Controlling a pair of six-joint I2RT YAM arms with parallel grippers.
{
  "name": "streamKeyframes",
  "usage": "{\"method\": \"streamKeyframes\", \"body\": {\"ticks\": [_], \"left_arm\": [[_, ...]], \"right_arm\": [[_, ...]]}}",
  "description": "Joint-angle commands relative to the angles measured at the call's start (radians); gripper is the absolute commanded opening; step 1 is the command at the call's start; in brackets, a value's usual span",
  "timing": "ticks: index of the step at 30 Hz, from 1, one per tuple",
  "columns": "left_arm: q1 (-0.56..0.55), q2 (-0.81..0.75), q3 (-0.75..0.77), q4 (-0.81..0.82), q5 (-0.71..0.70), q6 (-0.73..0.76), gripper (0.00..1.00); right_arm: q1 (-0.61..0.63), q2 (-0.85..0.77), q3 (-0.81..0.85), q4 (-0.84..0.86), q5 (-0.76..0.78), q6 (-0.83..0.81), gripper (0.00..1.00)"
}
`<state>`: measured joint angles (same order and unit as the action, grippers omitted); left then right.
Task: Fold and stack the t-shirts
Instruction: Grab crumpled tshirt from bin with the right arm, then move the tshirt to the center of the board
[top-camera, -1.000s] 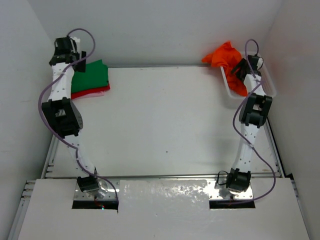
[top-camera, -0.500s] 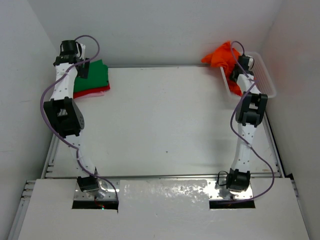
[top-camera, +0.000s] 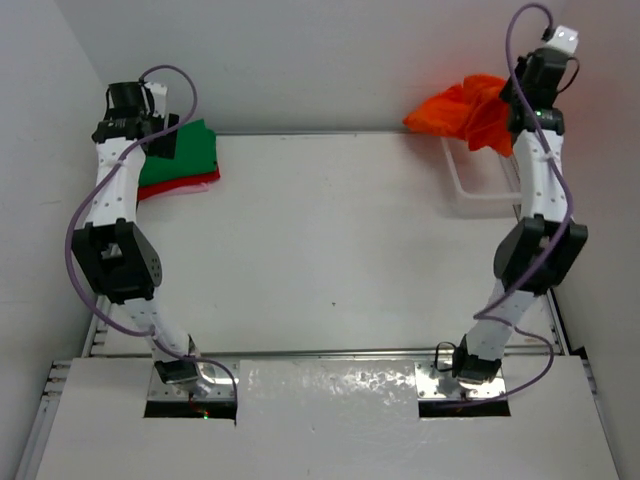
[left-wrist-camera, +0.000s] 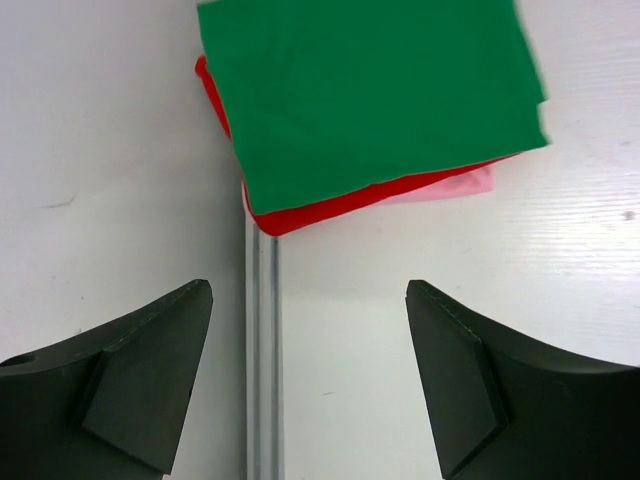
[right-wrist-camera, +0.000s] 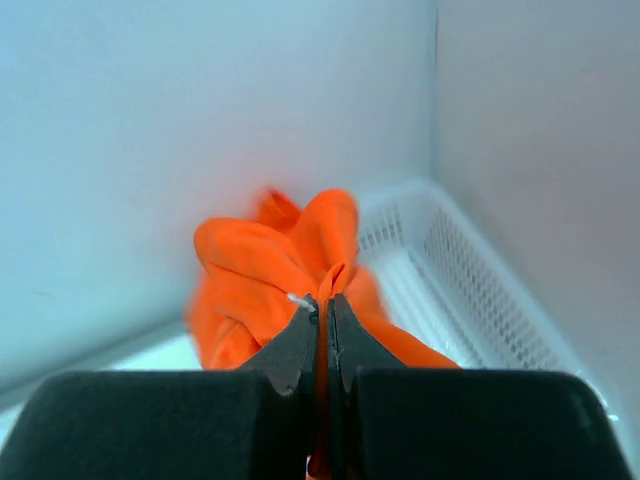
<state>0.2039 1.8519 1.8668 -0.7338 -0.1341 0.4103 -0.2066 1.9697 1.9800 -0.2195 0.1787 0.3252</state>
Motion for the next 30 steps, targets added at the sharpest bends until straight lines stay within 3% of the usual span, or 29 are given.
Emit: {"method": "streamKeyframes", "body": {"ticks": [1,8,12,15,18,22,25,28,30], "left_arm": [[0.009,-0.111,-0.035,0.071,0.109,-0.027,0.76],[0.009,-0.255,-0.156,0.109,0.318,-0.085,0.76],[0.009,-0.325,-0.245,0.134,0.398,-0.151,0.76],[0.008,-0.345,-0.241,0.122,0.470,-0.189,0.76],[0.008,-0.341,-0.203,0.083,0.511,-0.203,0.76],[0.008,-0.341,-0.173,0.062,0.508,-0.214,0.77],[0.008,-0.341,-0.144,0.022,0.514,-0.220,0.77],[0.008,-0.364,-0.152,-0.001,0.516,-0.199,0.77],[0.008,-0.393,-0.182,-0.030,0.511,-0.156,0.77]], "right_arm": [[0.015,-0.196,-0.052,0.091,-0.034,-0.006,0.00],[0.151,-0.515,-0.040,0.062,-0.142,-0.012,0.00],[0.238,-0.612,-0.062,0.078,-0.305,0.223,0.00],[0.349,-0.710,-0.218,0.179,-0.366,0.377,0.00],[0.493,-0.733,-0.358,0.215,-0.370,0.442,0.00],[0.691,-0.723,-0.503,0.240,-0.297,0.413,0.00],[0.716,-0.675,-0.590,0.146,-0.246,0.430,0.00],[0.714,-0.609,-0.627,-0.001,-0.121,0.313,0.00],[0.701,-0.525,-0.622,-0.129,-0.047,0.240,0.06]]}}
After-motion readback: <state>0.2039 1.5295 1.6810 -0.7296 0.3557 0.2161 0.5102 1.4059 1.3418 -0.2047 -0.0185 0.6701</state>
